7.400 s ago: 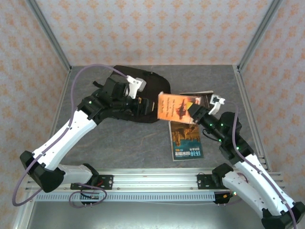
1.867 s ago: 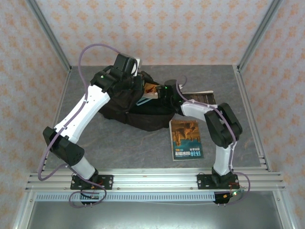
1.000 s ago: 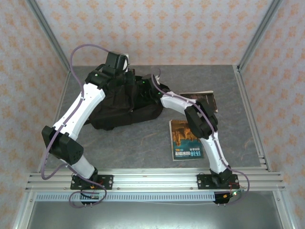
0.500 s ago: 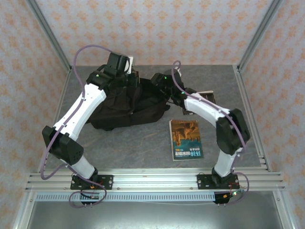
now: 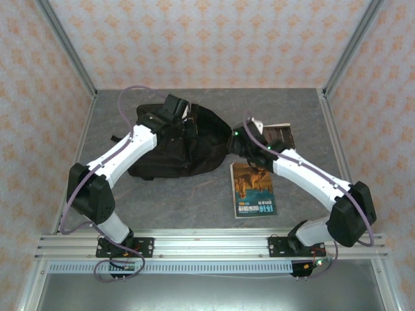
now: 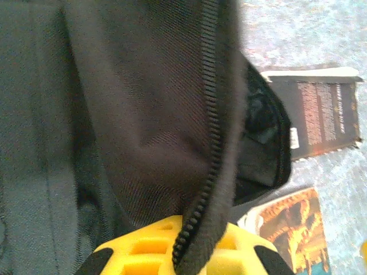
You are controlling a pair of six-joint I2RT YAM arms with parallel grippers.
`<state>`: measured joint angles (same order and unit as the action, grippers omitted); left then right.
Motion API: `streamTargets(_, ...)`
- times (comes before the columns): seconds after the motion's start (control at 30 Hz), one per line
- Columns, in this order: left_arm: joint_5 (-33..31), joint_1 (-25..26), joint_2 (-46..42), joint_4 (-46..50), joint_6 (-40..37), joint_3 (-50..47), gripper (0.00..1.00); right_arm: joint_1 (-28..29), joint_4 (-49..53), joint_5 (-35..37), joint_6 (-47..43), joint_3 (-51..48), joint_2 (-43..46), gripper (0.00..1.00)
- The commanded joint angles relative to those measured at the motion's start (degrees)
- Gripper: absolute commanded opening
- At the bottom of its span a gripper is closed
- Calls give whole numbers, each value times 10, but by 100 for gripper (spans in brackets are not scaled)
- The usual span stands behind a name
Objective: Pack the student bag
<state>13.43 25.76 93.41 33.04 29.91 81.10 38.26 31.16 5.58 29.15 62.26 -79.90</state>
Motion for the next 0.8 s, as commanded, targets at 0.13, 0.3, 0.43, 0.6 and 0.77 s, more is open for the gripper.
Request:
streamTargets(0.13,-44,-7,7,-50,60,-14,0,34,98,20,3,5,-78,79)
streamTargets(0.3,-35,-15,44,-54,61,1,0,62,87,17,14,34,-161,74)
streamTargets(0.43,-19,-23,63,-64,70,0,0,62,85,29,24,54,-226,67)
streamTargets(0.6,-13,-27,63,-70,70,-7,0,62,80,64,32,53,-269,51)
streamTargets(0.77,-10,-28,60,-74,73,-10,0,62,59,74,38,34,-272,31)
